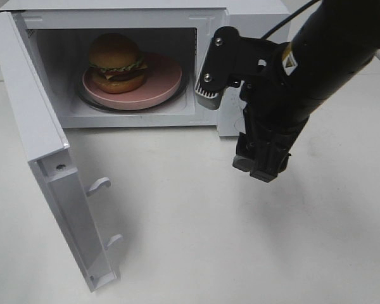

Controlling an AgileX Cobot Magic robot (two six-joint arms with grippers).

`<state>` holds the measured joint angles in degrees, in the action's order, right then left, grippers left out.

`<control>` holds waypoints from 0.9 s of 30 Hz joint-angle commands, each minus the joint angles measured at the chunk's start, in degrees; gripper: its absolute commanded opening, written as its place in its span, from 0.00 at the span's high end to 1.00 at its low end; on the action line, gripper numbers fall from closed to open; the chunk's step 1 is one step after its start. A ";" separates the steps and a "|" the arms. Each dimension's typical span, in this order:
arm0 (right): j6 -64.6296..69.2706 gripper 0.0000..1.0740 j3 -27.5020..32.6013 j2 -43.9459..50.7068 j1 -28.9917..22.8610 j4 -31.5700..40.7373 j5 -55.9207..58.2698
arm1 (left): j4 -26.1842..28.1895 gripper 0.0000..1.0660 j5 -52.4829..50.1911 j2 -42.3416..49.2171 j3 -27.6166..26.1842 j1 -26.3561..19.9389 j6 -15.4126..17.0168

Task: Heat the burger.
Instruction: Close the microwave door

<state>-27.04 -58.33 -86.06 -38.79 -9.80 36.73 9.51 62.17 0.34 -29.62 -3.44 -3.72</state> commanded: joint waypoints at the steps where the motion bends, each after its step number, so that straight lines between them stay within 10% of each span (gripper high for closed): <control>1: 10.94 0.29 2.52 4.53 -0.11 -0.17 4.01 | 0.06 0.05 -0.92 0.97 0.11 0.23 -0.06; 27: 24.58 0.29 13.46 24.58 -0.11 0.06 18.85 | 0.06 0.05 -0.92 0.97 0.11 0.23 -0.06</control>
<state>-3.09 -46.01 -63.77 -38.79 -9.68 54.09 9.51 62.17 0.34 -29.62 -3.44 -3.72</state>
